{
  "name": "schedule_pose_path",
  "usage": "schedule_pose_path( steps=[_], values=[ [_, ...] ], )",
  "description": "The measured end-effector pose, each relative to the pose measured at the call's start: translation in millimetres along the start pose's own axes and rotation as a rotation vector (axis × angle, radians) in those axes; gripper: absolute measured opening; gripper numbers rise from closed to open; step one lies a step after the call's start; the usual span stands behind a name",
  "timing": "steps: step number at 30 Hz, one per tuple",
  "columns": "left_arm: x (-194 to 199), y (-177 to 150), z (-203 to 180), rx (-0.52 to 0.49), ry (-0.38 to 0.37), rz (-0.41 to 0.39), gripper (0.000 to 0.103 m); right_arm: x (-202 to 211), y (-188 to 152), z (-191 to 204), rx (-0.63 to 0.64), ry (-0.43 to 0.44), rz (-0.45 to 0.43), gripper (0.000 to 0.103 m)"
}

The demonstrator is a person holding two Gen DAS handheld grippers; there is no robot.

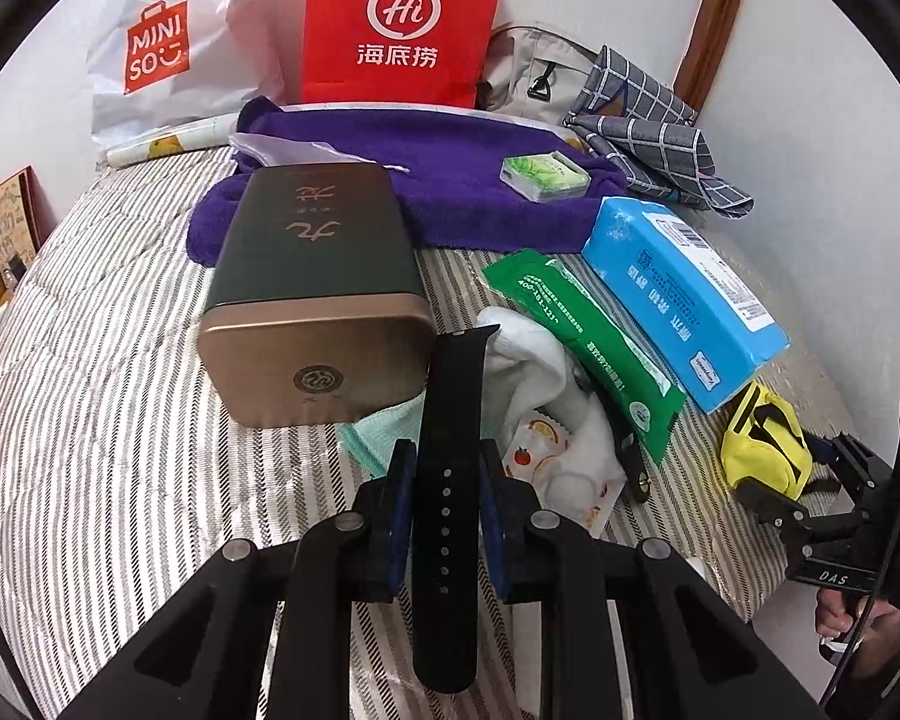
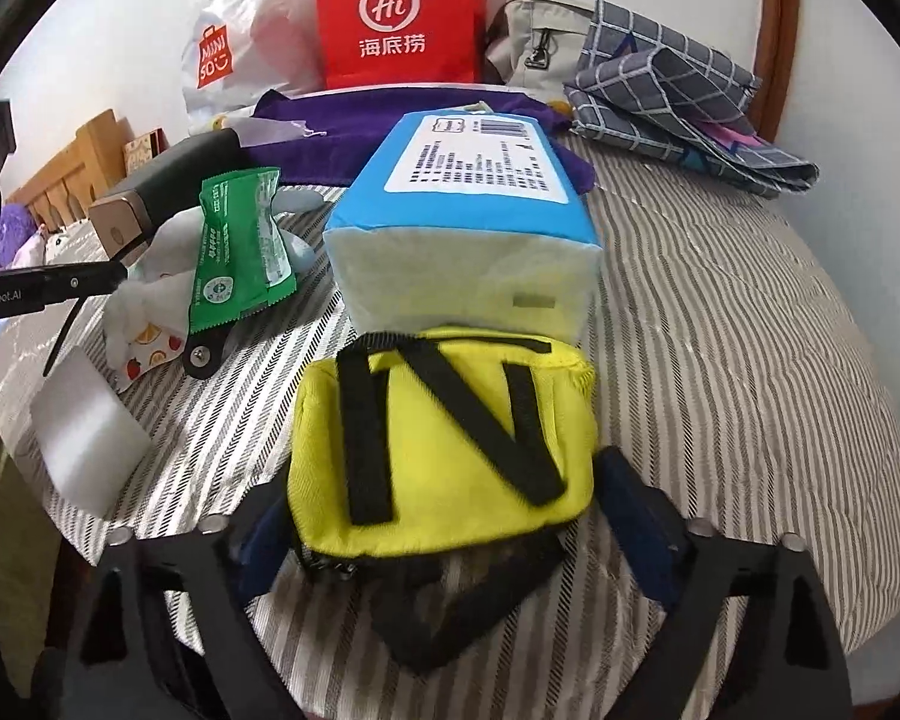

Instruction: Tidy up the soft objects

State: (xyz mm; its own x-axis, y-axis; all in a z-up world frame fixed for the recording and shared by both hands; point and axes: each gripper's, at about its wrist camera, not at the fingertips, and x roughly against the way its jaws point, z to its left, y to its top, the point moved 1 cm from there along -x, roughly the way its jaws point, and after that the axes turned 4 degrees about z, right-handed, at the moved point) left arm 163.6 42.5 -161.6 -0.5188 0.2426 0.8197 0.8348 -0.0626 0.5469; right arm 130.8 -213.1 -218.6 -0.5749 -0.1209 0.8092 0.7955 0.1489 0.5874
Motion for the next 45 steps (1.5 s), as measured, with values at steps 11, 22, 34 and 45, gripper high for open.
schedule_pose_path(
  steps=[11, 22, 34, 45],
  values=[
    [17, -5, 1, 0.014, -0.003, -0.013, 0.019, 8, -7, -6, -0.035, 0.050, 0.029, 0.041],
    [32, -11, -8, 0.006, -0.010, -0.032, 0.019, 30, -11, 0, -0.020, 0.075, -0.005, 0.034],
    [55, -5, -8, 0.023, -0.003, -0.071, 0.019, 58, 1, 2, -0.012, 0.080, -0.054, 0.034],
    [71, 24, 2, 0.079, 0.020, -0.108, 0.019, 82, 40, 0, -0.010, 0.095, -0.109, 0.034]
  ],
)
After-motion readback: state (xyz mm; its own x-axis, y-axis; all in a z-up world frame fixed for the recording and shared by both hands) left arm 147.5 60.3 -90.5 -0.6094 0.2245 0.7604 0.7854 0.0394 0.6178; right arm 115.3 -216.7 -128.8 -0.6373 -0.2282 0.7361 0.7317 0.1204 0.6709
